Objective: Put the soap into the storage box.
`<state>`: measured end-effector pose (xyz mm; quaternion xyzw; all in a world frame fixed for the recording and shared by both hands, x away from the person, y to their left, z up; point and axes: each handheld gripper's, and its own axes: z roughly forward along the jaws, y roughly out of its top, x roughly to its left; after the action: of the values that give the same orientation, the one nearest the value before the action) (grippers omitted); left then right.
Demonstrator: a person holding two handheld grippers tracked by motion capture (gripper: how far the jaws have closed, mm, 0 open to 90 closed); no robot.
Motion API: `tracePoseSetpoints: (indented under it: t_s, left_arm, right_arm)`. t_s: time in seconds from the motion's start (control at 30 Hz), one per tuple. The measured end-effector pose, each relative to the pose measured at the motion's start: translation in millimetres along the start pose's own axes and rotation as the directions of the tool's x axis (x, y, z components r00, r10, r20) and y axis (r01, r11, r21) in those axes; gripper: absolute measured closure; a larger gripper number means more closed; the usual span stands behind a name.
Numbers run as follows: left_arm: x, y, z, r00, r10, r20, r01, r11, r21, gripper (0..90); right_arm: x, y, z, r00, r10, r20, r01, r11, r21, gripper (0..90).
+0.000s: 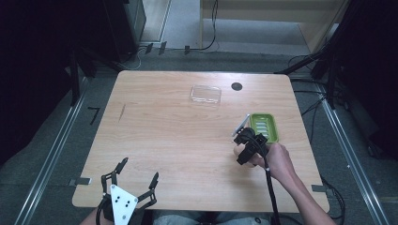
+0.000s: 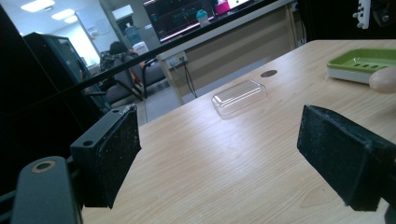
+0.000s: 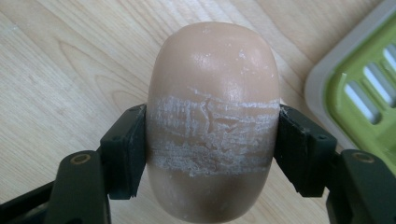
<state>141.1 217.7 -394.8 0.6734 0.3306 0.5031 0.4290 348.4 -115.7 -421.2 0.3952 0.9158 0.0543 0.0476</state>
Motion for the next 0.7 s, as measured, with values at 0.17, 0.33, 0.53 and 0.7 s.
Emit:
tracePoseSetpoints:
  t_s: [0.17, 0.33, 0.53, 0.7]
  left_arm:
    - [-0.1, 0.0, 0.0, 1.0, 0.002, 0.001, -0.002, 1.0, 0.0, 13.8]
    - [-0.1, 0.0, 0.0, 1.0, 0.0, 0.001, 0.0, 1.0, 0.0, 13.8]
    - [0.1, 0.0, -0.1, 1.0, 0.002, 0.001, -0.002, 1.0, 0.001, 13.8]
    - [-0.3, 0.2, 0.4, 1.0, 0.004, 0.004, -0.004, 1.0, 0.002, 13.8]
  right_arm:
    - [-6.9, -3.4, -3.6, 0.9998, 0.021, 0.004, -0.021, 1.0, -0.002, 33.0]
    - [-10.4, -4.7, -5.0, 0.9997, 0.023, 0.007, -0.023, 1.0, 0.004, 33.0]
    - [-16.7, -7.3, -6.1, 0.9993, 0.035, 0.015, -0.035, 0.999, 0.0, 33.0]
    - [-21.5, -9.6, -9.7, 0.9988, 0.048, 0.013, -0.048, 0.999, -0.009, 33.0]
